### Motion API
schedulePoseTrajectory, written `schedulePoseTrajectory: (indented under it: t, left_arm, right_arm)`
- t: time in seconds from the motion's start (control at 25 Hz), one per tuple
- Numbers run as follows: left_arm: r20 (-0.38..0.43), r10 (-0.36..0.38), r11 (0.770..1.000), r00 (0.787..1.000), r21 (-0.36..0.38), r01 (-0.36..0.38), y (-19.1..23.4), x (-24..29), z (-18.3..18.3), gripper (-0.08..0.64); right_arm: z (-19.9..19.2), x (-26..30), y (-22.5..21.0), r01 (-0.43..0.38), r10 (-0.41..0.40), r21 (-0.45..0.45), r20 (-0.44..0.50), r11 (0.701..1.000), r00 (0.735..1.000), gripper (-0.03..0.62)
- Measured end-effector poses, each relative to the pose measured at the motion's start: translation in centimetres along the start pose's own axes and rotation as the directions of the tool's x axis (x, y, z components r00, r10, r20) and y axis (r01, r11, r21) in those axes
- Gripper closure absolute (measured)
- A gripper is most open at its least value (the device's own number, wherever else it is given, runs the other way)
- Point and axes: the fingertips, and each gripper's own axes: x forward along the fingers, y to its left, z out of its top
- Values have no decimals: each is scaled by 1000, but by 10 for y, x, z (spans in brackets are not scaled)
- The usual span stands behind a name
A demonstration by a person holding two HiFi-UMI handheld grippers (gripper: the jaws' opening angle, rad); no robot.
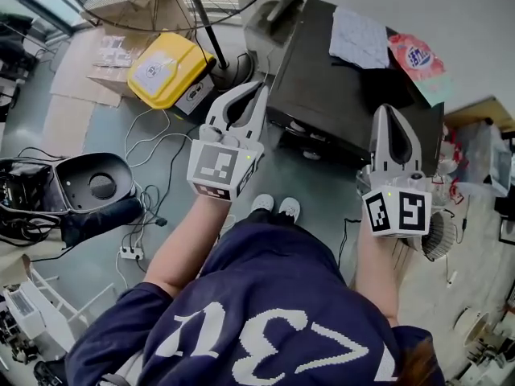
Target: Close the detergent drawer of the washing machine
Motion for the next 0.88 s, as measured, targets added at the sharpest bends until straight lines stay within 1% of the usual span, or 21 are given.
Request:
schedulePoseTrajectory:
  t: [0.12, 0.28, 0.36, 0.56, 0.72, 0.88]
  left_arm:
    - [21, 9, 1000, 1000, 22, -9, -1, -5, 11, 540]
    - [39, 28, 999, 999, 34, -30, -4, -12, 16, 540]
    - [38, 34, 999, 999, 31, -35, -6, -15, 16, 540]
    - [39, 41, 999, 998, 29, -42, -9, -17, 19, 540]
    - [46, 48, 998, 998, 34, -49, -8, -18, 22, 540]
    - [50, 51, 998, 997, 39, -53, -10, -17, 24, 540]
  right_arm:
    - [8, -6, 2, 4, -4, -9, 12, 1000, 1000, 578]
    - [21, -17, -1, 18, -21, 58, 41, 998, 999, 578]
    - [32, -22, 0, 20, -24, 66, 61, 998, 998, 578]
    - [44, -26, 2, 15, -19, 54, 83, 998, 996, 578]
    - [39, -27, 3, 20, -22, 26, 75, 999, 997, 578]
    - [33, -29, -4, 31, -32, 18, 62, 999, 998, 578]
